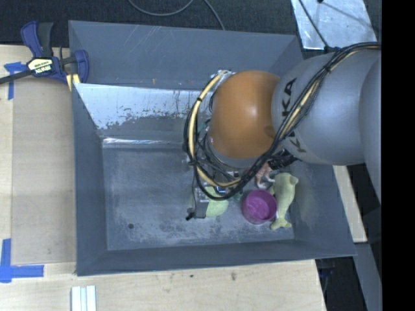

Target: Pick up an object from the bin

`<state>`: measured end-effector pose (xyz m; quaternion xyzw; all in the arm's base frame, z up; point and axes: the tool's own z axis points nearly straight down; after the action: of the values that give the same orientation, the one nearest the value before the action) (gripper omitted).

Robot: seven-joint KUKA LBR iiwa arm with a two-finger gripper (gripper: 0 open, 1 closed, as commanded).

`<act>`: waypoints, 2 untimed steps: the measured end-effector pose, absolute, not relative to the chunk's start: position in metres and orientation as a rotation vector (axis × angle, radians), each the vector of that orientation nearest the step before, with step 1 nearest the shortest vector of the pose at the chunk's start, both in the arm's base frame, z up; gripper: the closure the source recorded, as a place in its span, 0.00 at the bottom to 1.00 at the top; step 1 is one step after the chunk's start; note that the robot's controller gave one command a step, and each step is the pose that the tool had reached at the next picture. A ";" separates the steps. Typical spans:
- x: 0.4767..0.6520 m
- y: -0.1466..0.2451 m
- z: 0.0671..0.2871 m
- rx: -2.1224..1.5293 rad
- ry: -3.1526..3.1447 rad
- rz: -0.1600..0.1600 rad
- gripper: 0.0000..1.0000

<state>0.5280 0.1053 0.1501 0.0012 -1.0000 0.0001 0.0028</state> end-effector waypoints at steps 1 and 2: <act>0.530 0.105 0.155 0.000 -3.144 -0.001 0.00; 0.544 0.067 0.106 0.242 -3.143 -0.003 0.00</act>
Offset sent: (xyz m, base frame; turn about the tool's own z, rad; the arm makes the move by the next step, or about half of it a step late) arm 0.0206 -0.0681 -0.0801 -0.2338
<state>0.5436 0.0667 0.1064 0.0767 -0.9970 -0.0008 -0.0052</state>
